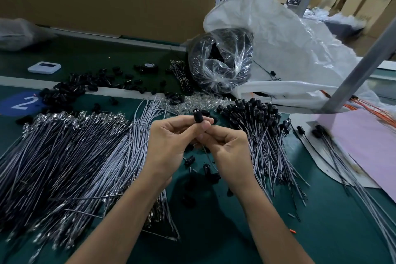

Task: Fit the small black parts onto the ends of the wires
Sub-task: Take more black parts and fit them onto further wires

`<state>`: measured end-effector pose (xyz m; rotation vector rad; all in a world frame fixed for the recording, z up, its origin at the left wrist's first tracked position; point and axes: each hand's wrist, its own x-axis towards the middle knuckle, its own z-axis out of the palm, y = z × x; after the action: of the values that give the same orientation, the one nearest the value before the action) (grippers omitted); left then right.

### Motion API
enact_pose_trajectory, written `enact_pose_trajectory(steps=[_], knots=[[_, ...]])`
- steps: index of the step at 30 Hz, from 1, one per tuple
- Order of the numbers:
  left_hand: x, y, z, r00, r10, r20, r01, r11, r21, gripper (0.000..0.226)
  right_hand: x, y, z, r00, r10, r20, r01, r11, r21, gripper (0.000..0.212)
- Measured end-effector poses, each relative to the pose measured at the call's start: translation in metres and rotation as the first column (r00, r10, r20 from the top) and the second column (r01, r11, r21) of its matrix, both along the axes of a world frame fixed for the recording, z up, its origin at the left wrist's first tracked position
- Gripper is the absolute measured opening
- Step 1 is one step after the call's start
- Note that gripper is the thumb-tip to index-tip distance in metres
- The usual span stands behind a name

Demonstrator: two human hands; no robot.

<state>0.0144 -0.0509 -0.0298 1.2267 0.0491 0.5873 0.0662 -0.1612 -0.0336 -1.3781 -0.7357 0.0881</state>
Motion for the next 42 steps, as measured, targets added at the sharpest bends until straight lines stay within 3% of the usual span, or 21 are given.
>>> enact_pose_trajectory(steps=[6,10,15,19,22,25,27,30,32,34,39,42], knots=[[-0.002,0.005,0.006,0.999,0.045,-0.005,-0.044,0.993,0.108,0.015,0.003,0.003,-0.009,0.997,-0.07,0.018,0.071,0.997,-0.03,0.009],[-0.004,0.004,0.012,0.998,0.053,-0.043,-0.048,0.993,0.105,0.015,0.004,0.005,-0.012,0.997,-0.066,0.027,0.067,0.997,-0.045,0.011],[-0.003,0.01,0.023,0.996,0.056,-0.07,-0.04,0.977,0.209,0.014,0.002,0.003,-0.009,0.999,-0.014,-0.037,0.013,1.0,-0.004,0.017],[-0.003,0.017,0.022,0.991,0.02,-0.13,0.009,0.977,0.213,0.019,0.002,0.002,-0.009,0.999,-0.034,-0.038,0.031,0.995,-0.091,0.017],[-0.003,0.022,0.014,0.98,0.011,-0.2,0.019,0.989,0.147,0.028,-0.002,0.003,-0.01,0.997,-0.056,0.052,0.065,0.977,-0.201,0.013],[-0.003,0.022,0.011,0.976,-0.058,-0.209,0.032,0.991,-0.128,0.032,-0.004,0.002,-0.003,0.996,-0.004,0.095,0.025,0.976,-0.218,0.016],[0.001,0.023,0.012,0.978,-0.095,-0.188,0.032,0.949,-0.313,0.026,-0.005,-0.002,0.001,0.995,0.085,0.056,-0.068,0.965,-0.255,0.034],[0.002,0.027,0.01,0.947,-0.137,-0.289,0.041,0.948,-0.316,0.03,0.002,-0.004,0.003,0.996,-0.005,-0.09,-0.025,0.943,-0.33,0.062],[0.0,0.027,0.005,0.919,-0.167,-0.358,0.07,0.961,-0.268,0.026,0.017,-0.001,0.004,0.979,-0.2,-0.049,0.164,0.901,-0.4,0.048],[0.001,0.026,0.001,0.913,-0.164,-0.373,0.078,0.968,-0.237,0.025,0.036,0.003,0.007,0.944,-0.308,0.12,0.325,0.802,-0.501,0.023],[0.004,0.027,-0.009,0.919,-0.105,-0.38,0.044,0.985,-0.165,0.023,0.076,0.026,0.016,0.894,-0.143,0.424,0.432,0.522,-0.736,0.035],[0.006,0.025,-0.012,0.926,-0.095,-0.364,0.042,0.988,-0.15,0.024,0.089,0.044,0.015,0.88,-0.058,0.472,0.443,0.461,-0.769,0.028]])
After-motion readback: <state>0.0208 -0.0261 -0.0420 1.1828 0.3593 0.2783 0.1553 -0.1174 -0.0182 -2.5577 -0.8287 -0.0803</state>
